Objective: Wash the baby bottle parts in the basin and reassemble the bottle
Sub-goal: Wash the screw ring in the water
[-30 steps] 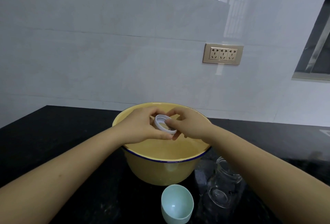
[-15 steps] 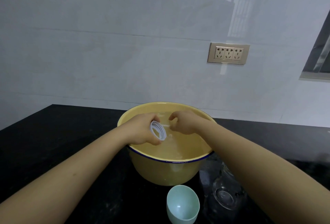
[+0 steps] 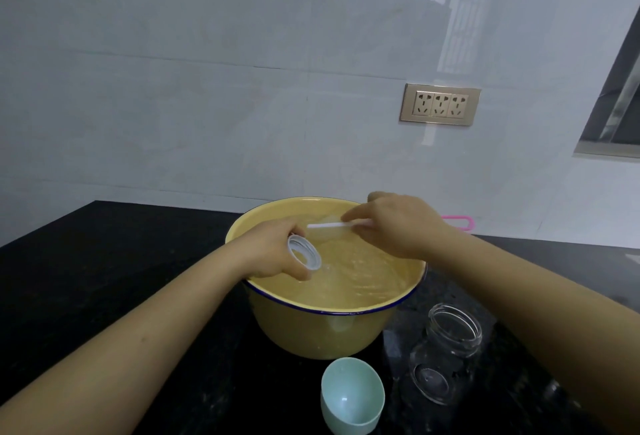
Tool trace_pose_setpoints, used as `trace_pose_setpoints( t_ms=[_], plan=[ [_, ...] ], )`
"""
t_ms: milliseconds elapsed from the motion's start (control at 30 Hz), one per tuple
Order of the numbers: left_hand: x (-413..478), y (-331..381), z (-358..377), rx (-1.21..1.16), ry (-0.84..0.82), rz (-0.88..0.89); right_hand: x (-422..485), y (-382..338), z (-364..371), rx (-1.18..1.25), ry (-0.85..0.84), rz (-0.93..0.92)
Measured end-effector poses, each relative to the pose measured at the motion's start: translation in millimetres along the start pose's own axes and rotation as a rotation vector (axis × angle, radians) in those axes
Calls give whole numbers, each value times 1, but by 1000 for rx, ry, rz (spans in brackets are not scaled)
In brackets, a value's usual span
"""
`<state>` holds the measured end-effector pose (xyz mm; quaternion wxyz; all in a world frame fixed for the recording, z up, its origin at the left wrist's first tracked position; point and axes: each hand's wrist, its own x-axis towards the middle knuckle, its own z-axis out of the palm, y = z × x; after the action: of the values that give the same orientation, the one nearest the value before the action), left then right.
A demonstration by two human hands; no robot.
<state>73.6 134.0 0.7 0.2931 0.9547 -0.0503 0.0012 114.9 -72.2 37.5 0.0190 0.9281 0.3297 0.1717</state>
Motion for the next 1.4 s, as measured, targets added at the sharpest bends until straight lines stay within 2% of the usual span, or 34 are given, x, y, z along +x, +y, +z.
trace_pose_setpoints(
  t_ms=[167, 367, 500, 767, 900, 967, 1100, 1233, 1400],
  plan=[
    [0, 0, -2, -136, -8, -10, -14, 9, 1, -39, 275, -189],
    [-1, 0, -5, -211, 2, -14, -4, 19, 14, -310, 388, -496],
    [-2, 0, -6, -211, -16, -5, 3, 21, 14, -453, 421, -544],
    [-7, 2, -4, -116, 61, 62, 3, 8, 11, -484, 301, -585],
    [-8, 2, -1, -52, 137, 98, -13, -16, 2, -388, -78, -371],
    [-8, 2, 0, 11, 162, 120, -17, -27, -5, -378, -148, -324],
    [-8, 3, 2, 45, 182, 137, -13, -42, -13, -488, -157, -369],
    [-10, 7, 2, 47, 127, 169, -7, -56, -32, -591, -109, -393],
    [-16, 13, 1, -16, 98, 198, 3, -62, -52, -450, -87, -415]
  ],
)
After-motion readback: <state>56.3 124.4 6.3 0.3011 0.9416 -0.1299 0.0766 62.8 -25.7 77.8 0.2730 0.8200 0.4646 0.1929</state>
